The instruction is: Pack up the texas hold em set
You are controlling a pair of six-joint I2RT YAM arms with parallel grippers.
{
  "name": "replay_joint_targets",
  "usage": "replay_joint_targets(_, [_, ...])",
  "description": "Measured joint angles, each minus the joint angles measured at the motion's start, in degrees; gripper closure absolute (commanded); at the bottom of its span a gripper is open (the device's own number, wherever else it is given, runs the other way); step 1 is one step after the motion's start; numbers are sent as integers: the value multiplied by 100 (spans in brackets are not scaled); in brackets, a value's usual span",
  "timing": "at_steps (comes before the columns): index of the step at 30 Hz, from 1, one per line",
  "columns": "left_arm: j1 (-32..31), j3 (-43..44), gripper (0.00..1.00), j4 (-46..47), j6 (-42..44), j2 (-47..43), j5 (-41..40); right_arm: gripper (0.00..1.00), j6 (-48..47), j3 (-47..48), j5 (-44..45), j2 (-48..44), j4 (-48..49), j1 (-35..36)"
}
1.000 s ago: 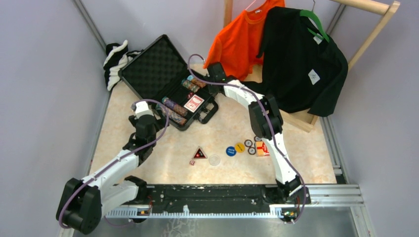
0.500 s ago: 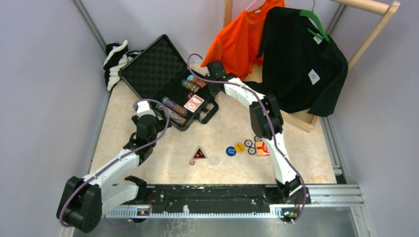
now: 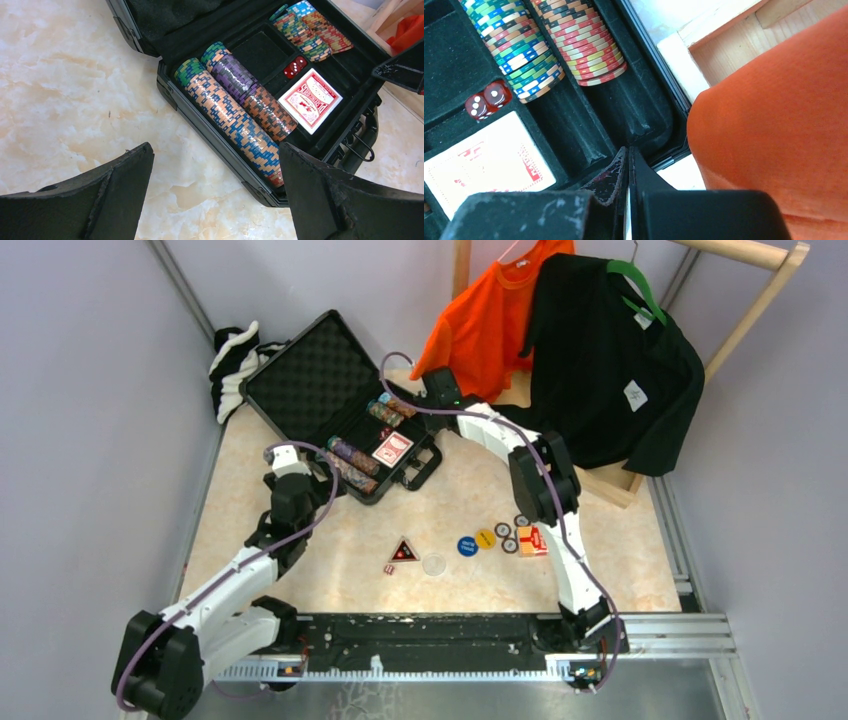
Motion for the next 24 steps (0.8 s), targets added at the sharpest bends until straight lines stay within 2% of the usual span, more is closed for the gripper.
replay_joint_targets(9, [0, 0, 0, -35, -72, -79, 109, 100, -33, -481, -284, -334, 98, 157])
replay_joint_targets(24, [2, -2, 0, -120, -109, -188, 142, 100, -240, -50, -452, -177, -525, 339])
